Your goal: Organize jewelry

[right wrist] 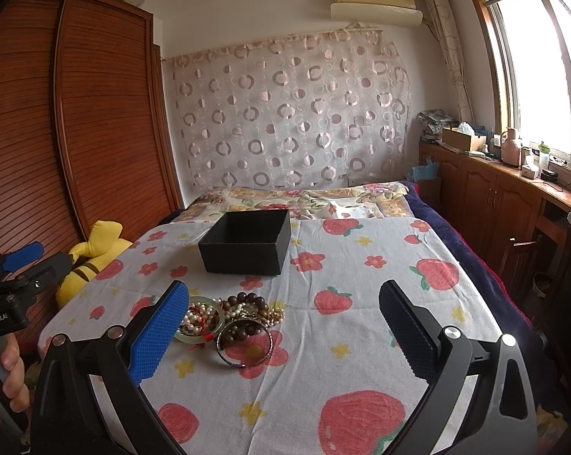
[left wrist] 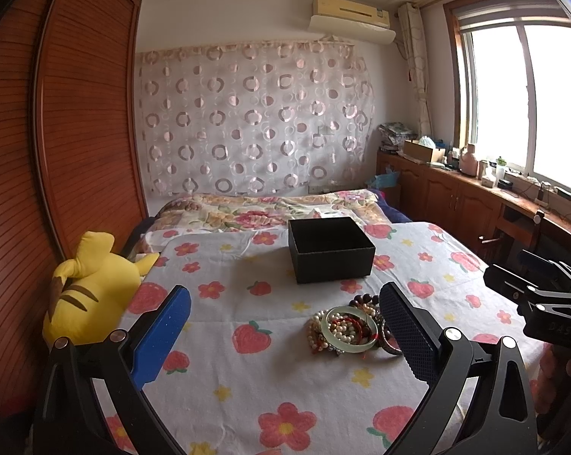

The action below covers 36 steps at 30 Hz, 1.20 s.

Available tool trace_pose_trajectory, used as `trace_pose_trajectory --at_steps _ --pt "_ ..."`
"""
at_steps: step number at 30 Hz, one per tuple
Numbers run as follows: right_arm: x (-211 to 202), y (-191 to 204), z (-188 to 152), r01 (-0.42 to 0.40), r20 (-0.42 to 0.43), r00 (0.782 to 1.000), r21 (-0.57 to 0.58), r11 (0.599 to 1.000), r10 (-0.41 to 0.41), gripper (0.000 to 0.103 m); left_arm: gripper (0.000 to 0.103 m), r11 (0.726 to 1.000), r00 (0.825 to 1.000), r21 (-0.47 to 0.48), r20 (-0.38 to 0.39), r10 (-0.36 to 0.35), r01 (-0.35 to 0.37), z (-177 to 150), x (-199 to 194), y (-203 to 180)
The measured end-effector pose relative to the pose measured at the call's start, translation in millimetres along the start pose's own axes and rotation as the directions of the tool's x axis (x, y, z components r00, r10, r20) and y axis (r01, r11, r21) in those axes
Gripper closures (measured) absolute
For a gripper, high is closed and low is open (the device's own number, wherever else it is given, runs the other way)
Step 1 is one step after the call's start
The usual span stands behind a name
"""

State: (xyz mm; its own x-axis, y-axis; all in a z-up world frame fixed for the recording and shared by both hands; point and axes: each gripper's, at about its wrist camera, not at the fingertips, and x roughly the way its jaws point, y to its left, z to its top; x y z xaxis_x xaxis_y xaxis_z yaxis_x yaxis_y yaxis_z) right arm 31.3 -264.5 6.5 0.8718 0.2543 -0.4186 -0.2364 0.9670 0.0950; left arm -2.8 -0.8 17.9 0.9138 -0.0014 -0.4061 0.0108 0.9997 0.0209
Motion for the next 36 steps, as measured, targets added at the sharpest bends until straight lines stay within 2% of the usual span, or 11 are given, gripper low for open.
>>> trace_pose_trajectory --at_steps 14,17,26,30,36 --pt "-1 -3 -2 -0.003 -0.005 1.0 0.004 1.0 0.003 0.002 0.007 1.0 1.0 0.0 -0.001 0.0 0.0 8 -10 -2" --pt "1 3 3 -0.005 -0.005 1.0 0.004 1.0 0.005 0.002 0.007 1.0 1.0 -0.001 -0.005 -0.005 0.005 8 -15 -13" --pt "26 2 -15 -0.051 -0.059 0.997 -0.016 0.999 0.05 0.002 0.007 1.0 0.996 -0.003 -0.085 -0.013 0.013 -11 8 -8" --pt "43 3 -22 -0.096 -0.117 0.989 -0.03 0.995 0.092 0.009 0.007 1.0 0.992 -0.007 -0.119 -0.031 0.03 -25 23 -2" --pt "69 6 -29 -0.135 -0.214 0.97 -0.068 0.988 0.118 0.028 0.007 0.999 0.985 -0.012 -0.162 -0.054 0.053 -41 38 4"
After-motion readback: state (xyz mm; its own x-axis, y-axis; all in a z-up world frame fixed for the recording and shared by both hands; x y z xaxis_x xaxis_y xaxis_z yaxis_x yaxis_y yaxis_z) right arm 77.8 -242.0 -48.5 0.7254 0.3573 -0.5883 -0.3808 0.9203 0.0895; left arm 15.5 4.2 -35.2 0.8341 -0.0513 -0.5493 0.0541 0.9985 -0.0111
